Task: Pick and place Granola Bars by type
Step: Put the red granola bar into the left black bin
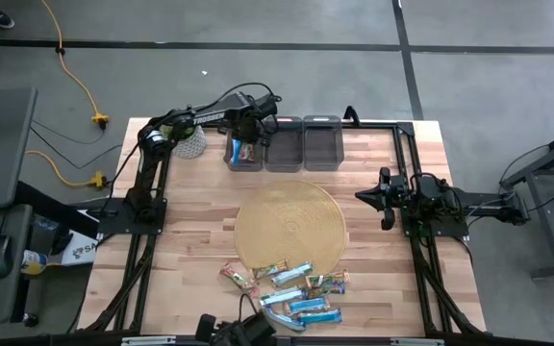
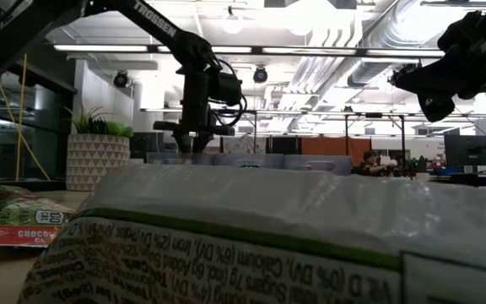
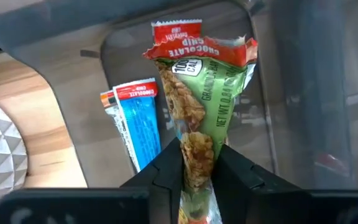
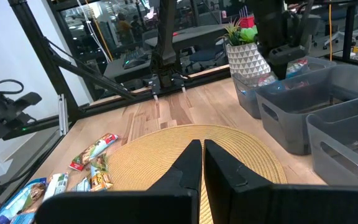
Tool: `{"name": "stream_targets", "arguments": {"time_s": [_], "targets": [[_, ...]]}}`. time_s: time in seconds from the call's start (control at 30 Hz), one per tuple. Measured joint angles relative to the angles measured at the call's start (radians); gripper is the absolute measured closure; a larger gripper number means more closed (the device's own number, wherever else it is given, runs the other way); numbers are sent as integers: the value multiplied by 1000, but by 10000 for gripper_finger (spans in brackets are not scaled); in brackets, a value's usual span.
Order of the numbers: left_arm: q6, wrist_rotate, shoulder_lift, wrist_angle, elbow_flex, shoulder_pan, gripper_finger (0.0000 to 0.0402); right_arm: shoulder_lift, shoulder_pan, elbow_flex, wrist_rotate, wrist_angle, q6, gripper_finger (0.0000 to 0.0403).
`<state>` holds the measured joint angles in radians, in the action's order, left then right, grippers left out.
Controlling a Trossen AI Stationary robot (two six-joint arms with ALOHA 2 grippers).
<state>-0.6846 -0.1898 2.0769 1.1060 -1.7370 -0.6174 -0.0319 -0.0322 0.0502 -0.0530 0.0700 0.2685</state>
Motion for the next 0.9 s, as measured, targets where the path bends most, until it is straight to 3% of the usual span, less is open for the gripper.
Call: {"name": "stream_targets", "arguments": {"time_s": [0.43,0.63,0.9], "targets": [[62,102,-13,7,0,-18,200,0,0,0,0,0,0,402],[157,105,-94,-17,0,-18,190,0,0,0,0,0,0,402],[262,149,-294,-57,0,-16,190,0,0,0,0,0,0,402]]}}
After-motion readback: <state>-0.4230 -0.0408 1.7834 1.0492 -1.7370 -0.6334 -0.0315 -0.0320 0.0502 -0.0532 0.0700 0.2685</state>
